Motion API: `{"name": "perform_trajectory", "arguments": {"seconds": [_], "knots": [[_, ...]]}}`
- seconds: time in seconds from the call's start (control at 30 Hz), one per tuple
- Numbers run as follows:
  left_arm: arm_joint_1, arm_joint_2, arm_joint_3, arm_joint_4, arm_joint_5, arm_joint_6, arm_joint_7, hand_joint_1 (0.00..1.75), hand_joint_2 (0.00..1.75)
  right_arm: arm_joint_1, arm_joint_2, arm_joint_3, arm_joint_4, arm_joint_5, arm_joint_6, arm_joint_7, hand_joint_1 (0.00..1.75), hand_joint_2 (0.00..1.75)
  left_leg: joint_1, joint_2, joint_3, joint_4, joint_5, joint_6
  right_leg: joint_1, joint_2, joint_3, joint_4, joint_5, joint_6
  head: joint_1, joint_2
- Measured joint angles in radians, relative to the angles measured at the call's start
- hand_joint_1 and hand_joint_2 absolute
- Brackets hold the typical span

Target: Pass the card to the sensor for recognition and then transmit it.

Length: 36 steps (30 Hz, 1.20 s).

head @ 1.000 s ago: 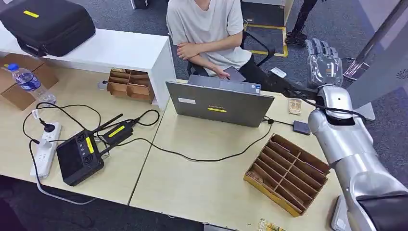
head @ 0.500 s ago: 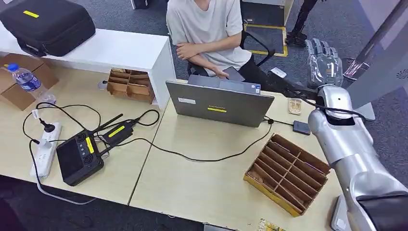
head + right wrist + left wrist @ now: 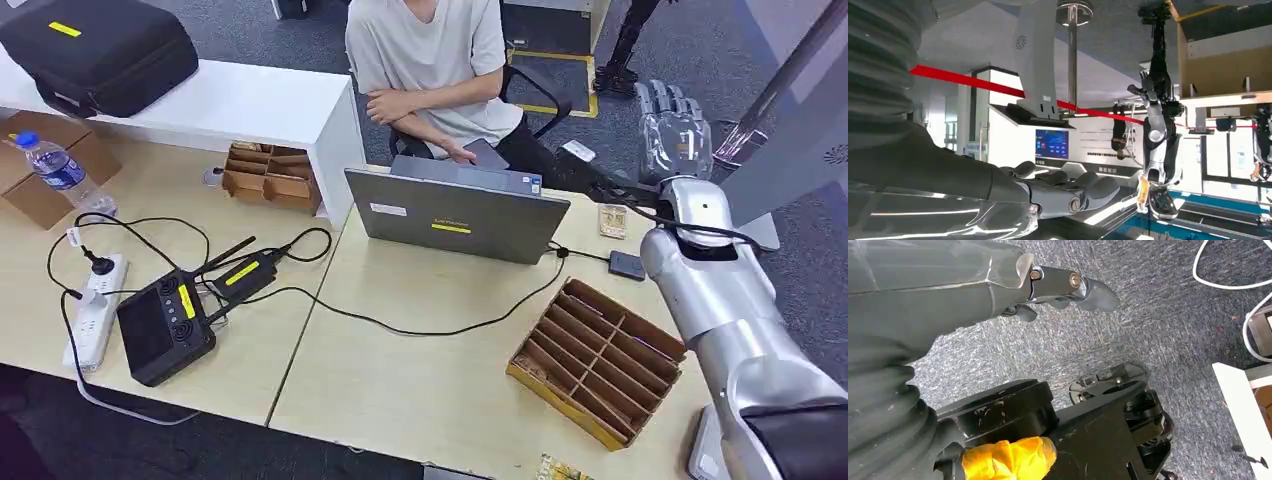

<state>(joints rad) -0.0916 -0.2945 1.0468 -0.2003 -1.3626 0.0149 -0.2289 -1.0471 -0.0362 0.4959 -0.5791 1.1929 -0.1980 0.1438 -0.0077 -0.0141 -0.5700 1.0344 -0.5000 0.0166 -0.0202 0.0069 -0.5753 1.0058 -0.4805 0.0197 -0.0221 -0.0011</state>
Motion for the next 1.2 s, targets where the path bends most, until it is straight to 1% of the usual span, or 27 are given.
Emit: {"name": "perform_trajectory", "arguments": {"seconds": [1.2], "knots": [[0.0, 0.0, 0.0, 0.0, 0.0, 0.0, 0.0, 0.0, 1.75, 0.0, 0.0, 0.0, 0.0, 0.0, 0.0, 0.0, 0.0, 1.75, 0.0, 0.0, 0.0, 0.0, 0.0, 0.0, 0.0, 0.0, 0.0, 0.0, 0.0, 0.0, 0.0, 0.0]]}}
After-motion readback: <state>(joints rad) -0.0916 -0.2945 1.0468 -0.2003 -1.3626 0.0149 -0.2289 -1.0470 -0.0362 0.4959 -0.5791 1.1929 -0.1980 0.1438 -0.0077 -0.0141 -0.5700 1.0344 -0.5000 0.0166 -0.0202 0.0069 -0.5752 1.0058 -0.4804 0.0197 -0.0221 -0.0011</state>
